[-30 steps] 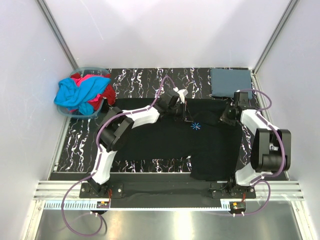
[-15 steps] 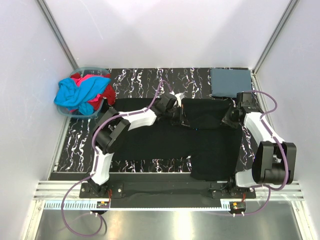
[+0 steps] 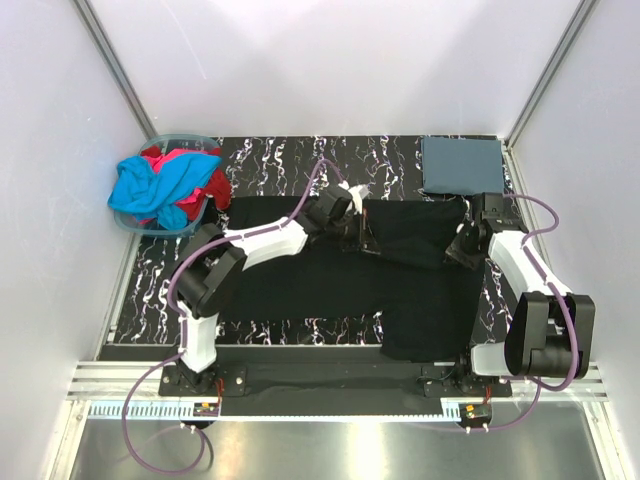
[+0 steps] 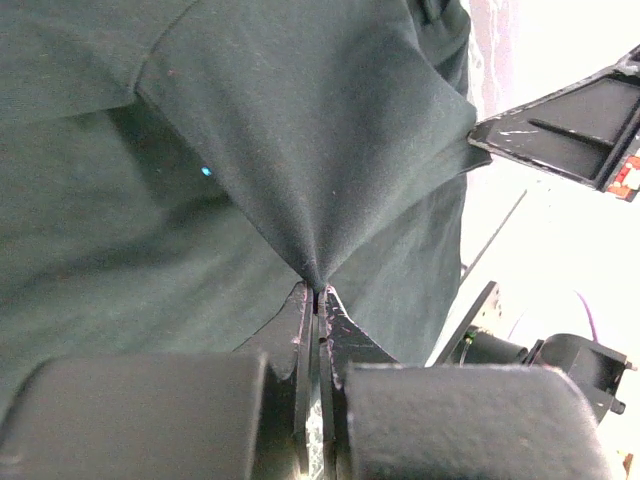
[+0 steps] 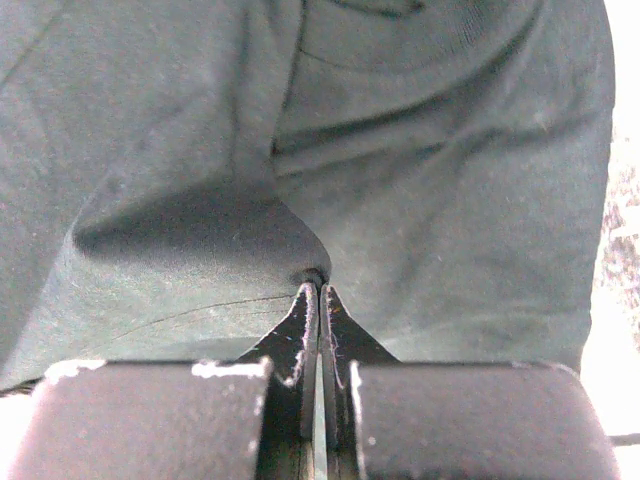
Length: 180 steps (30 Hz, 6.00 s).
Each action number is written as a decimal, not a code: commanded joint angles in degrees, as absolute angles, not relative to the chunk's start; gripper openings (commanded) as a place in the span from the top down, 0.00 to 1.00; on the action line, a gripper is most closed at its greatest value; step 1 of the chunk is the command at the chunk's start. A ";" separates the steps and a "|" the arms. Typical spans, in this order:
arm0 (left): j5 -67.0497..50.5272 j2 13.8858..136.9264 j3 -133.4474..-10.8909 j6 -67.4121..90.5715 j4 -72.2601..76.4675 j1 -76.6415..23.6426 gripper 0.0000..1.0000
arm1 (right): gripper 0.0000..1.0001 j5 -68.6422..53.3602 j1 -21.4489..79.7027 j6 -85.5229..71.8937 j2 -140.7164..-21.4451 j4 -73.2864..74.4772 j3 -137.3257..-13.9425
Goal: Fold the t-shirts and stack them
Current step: Fold the tshirt
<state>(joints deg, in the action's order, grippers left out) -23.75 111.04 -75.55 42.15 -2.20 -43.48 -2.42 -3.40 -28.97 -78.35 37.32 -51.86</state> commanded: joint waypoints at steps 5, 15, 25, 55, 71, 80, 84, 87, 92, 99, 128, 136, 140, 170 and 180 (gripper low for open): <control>-21.98 111.27 -73.22 41.04 -5.62 -44.91 1.00 | 1.00 -0.44 -3.52 -31.81 -75.68 41.39 -52.12; -19.16 112.23 -74.35 38.23 -9.23 -45.00 0.83 | 1.00 -0.35 -3.43 -32.69 -72.42 42.72 -49.75; -11.17 102.23 -75.23 28.41 -20.73 -40.19 0.64 | 0.75 -1.32 -3.43 -35.85 -73.30 44.21 -53.17; 11.59 112.06 -76.99 12.04 -36.47 -7.04 0.61 | 0.71 -6.24 -2.20 -33.66 -96.24 27.86 -55.90; -5.88 107.75 -87.27 13.27 -34.72 -8.61 0.57 | 0.66 -2.98 -6.06 -27.34 -94.04 23.47 -64.86; -2.81 109.07 -90.26 13.80 -35.86 -8.53 0.55 | 0.61 -2.64 -6.59 -21.45 -97.20 23.29 -70.22; -7.03 113.98 -92.63 14.23 -35.77 -8.53 0.55 | 0.62 -0.35 -7.91 -18.38 -99.58 23.47 -70.14; -7.21 118.46 -93.60 14.94 -35.77 -8.53 0.55 | 0.62 -0.35 -9.14 -15.83 -101.86 23.55 -71.45; -5.10 123.13 -94.57 14.50 -35.77 -8.26 0.55 | 0.62 -0.79 -10.46 -13.28 -104.59 23.38 -74.35; -1.59 123.22 -93.43 13.10 -35.77 -7.56 0.55 | 0.62 -6.94 -10.90 -11.52 -107.57 23.90 -80.41; -1.93 123.66 -92.99 10.99 -35.77 -6.68 0.53 | 0.98 -0.81 -10.99 -7.82 -123.49 29.89 -95.72; -2.90 123.49 -92.37 11.51 -35.77 -5.19 0.52 | 1.00 -17.80 -20.72 -18.60 -120.94 24.53 -95.98; -2.73 123.75 -92.81 11.25 -35.77 -5.10 0.52 | 1.00 -33.56 -24.08 -24.60 -122.17 19.52 -93.78; -1.32 123.84 -92.72 10.55 -35.77 -4.66 0.51 | 0.62 -45.38 -32.70 -52.93 -113.12 1.70 -71.52; -1.23 123.84 -92.81 10.99 -35.77 -4.57 0.51 | 0.48 -21.89 -21.99 -17.15 -121.01 36.72 -98.86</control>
